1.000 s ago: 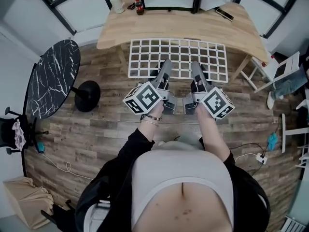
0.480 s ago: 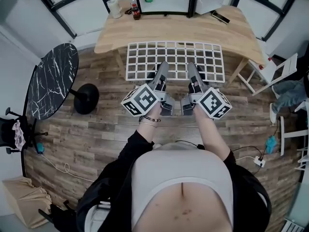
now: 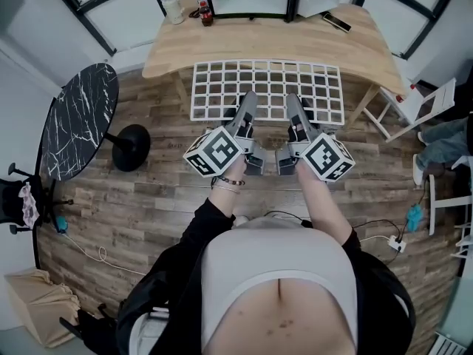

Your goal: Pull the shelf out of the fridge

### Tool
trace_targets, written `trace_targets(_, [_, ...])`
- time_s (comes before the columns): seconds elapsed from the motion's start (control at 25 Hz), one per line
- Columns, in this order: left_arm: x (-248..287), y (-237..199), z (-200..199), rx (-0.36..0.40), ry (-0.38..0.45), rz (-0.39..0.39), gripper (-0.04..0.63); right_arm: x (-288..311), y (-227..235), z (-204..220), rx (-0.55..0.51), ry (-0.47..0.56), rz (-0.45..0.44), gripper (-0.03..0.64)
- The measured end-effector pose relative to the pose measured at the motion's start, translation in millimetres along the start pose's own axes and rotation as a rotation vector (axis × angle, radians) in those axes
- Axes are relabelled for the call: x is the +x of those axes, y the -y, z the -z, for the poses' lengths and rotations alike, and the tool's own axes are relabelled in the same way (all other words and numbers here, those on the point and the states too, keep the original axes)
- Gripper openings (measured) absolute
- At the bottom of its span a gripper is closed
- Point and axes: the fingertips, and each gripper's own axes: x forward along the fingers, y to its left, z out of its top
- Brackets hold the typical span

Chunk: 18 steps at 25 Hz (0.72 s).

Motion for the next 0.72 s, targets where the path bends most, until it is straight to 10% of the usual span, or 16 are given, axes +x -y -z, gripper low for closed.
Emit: trace_targets(0.72, [-4, 5, 11, -0.004, -0.012, -0.009, 0.126, -13, 4, -1, -0.001, -0.006, 0.011, 0.144])
